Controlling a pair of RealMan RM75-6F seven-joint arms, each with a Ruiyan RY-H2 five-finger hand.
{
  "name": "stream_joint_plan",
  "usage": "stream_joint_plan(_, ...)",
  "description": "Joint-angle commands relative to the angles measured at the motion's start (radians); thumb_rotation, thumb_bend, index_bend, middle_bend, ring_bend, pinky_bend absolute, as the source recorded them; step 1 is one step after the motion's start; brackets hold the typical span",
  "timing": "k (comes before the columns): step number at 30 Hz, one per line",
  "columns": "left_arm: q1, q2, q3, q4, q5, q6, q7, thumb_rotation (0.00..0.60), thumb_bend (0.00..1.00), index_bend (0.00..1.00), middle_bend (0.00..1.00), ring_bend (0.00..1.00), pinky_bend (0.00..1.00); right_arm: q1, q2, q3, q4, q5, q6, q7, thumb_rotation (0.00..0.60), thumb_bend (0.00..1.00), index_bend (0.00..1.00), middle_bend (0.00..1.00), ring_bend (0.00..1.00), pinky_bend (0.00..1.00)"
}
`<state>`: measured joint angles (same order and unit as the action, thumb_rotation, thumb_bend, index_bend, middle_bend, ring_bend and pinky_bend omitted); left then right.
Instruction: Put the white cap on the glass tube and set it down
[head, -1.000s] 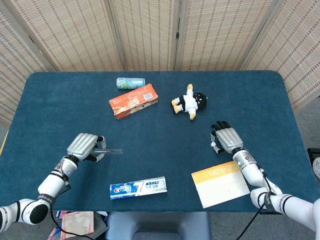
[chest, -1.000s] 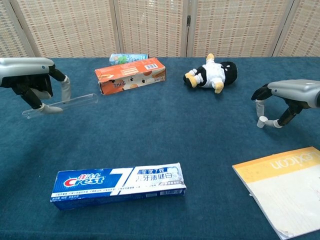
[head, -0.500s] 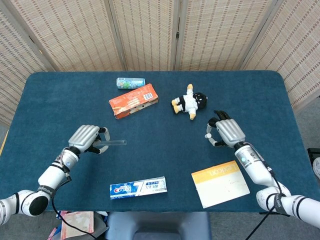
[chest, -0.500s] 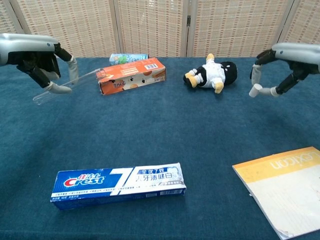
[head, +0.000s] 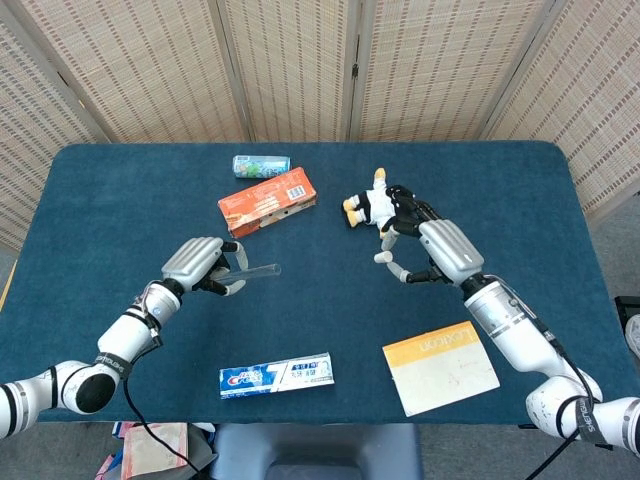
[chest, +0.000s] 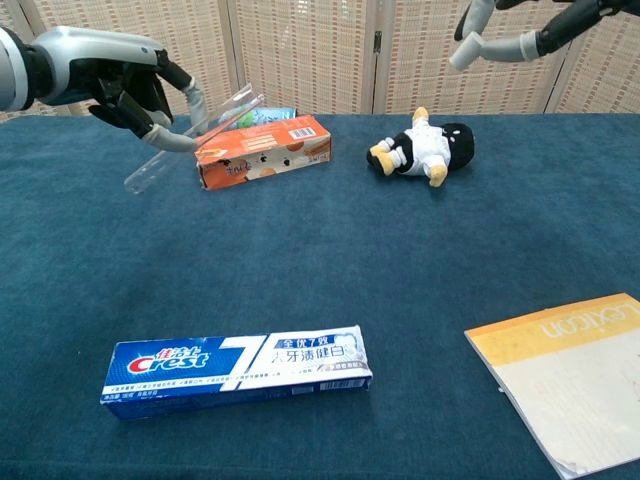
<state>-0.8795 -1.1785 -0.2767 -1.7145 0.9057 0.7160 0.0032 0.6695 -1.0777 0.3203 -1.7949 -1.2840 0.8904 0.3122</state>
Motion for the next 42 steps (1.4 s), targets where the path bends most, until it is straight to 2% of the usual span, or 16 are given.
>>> stream_joint_plan(1,-0.011,-0.018,-0.005,-0.001,-0.005,0.022,0.008,0.6,0.36,0.67,1.0,1.0,1.0,0.009,0.009,0.019,-0.039,-0.017,-0.003,0.072,0.6,0.6,0.73,0.31,0.0,0.0)
stream_joint_plan(10,-0.03,-0.064,-0.001,-0.017,-0.012,0.085,0.055,0.6,0.36,0.67,1.0,1.0,1.0,0.038,-0.014,0.024,-0.059,-0.001,-0.016,0.105,0.6,0.62,0.74,0.31,0.0,0.0)
stream_joint_plan(21,-0.061,-0.101,-0.008,-0.031,-0.098,0.127,0.106,0.6,0.36,0.67,1.0,1.0,1.0,0.106,-0.09,0.033,-0.044,0.111,-0.045,0.023,0.6,0.62,0.74,0.31,0.0,0.0)
stream_joint_plan(34,-0.081,-0.109,-0.013,-0.042,-0.18,0.144,0.131,0.6,0.36,0.67,1.0,1.0,1.0,0.165,-0.166,0.042,-0.012,0.229,-0.028,-0.097,0.6,0.62,0.74,0.19,0.0,0.0)
stream_joint_plan(42,-0.086,-0.111,-0.011,-0.043,-0.191,0.143,0.132,0.6,0.36,0.67,1.0,1.0,1.0,0.185,-0.189,0.042,0.002,0.259,-0.037,-0.122,0.6,0.62,0.74,0.18,0.0,0.0)
